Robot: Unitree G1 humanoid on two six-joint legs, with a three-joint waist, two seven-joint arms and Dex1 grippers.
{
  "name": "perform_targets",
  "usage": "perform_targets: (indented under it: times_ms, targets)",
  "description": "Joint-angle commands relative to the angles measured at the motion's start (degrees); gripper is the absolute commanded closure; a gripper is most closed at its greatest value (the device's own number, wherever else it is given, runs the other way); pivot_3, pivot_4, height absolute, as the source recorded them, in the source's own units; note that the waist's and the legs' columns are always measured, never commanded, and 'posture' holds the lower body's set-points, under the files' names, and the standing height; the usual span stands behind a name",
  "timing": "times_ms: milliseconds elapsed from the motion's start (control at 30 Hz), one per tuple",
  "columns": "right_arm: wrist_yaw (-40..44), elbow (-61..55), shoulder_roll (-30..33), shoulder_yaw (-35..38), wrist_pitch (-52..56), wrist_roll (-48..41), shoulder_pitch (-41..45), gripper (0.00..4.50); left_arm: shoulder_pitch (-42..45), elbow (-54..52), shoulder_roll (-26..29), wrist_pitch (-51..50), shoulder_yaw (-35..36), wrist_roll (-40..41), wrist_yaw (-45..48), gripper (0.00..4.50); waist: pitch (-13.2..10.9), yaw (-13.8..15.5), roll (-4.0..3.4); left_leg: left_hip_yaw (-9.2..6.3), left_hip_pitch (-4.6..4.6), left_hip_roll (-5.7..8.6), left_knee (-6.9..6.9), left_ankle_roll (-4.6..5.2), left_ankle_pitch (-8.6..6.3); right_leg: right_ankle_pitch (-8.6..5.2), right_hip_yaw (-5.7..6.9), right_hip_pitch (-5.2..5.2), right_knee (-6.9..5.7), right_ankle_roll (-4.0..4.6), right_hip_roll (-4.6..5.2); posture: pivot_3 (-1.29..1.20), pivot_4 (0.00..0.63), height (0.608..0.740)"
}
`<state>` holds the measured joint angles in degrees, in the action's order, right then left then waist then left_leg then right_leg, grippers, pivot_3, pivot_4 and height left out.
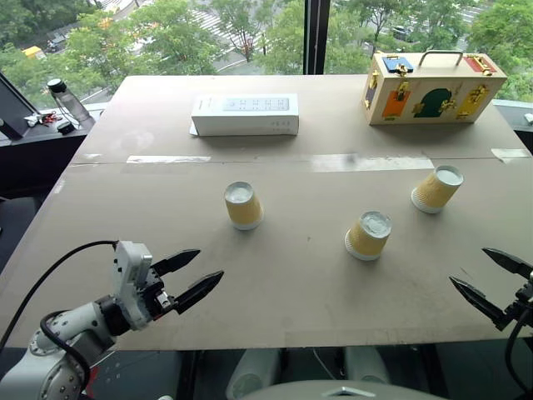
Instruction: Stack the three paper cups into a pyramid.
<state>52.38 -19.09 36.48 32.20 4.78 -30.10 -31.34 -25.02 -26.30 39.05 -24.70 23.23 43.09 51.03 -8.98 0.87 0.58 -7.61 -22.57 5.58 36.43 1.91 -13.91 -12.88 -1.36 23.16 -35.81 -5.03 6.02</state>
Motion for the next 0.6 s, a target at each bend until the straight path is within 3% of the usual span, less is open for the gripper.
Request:
perform_targets:
  times_ms: [33,133,300,400,600]
  targets:
    - [-3.6,-6.6,-0.8,-1.6,2.1,-1.0,1.9,0.00,2.5,-1.5,0.4,-0.5,0.2,1.9,0.3,0.03,0.0,0.0,0.00,0.00,0.00,0.00,0.00,0.00,0.00,0.00,0.00,0.00,0.00,0.00,0.00,0.00,0.150,0.740]
    - [-9.7,-14.3,-1.9,-6.2,6.4,-1.1,6.1,0.00,7.1,-2.8,0.5,-2.1,-1.5,4.0,0.5,0.03,0.0,0.0,0.00,-0.07,0.00,-0.08,0.02,-0.01,0.01,-0.01,0.04,0.00,-0.02,-0.04,0.03,0.00,0.150,0.740]
    - [-11.9,-19.4,-0.8,-9.2,12.9,-3.7,8.9,0.00,10.4,-3.1,2.1,-2.7,-1.1,4.6,2.8,0.03,0.0,0.0,0.03,-0.05,0.09,-0.18,0.02,-0.12,0.07,0.08,0.14,0.01,-0.05,0.11,-0.16,0.00,0.150,0.740]
    - [-13.4,-21.6,0.2,-12.3,17.3,-5.6,11.6,0.00,10.4,-4.6,1.4,1.7,-2.2,1.8,4.9,0.03,0.0,0.0,0.02,0.00,0.01,-0.13,0.02,0.12,0.20,0.11,0.10,0.03,-0.01,0.16,-0.13,0.00,0.150,0.740]
    - [-19.3,-22.3,-0.1,-21.3,21.9,0.3,17.9,0.00,7.0,-6.8,4.9,0.5,-1.6,6.3,14.6,0.03,0.0,-0.1,0.05,0.04,-0.04,-0.15,-0.02,0.12,0.20,0.11,0.08,0.17,-0.01,0.16,-0.12,0.00,0.150,0.740]
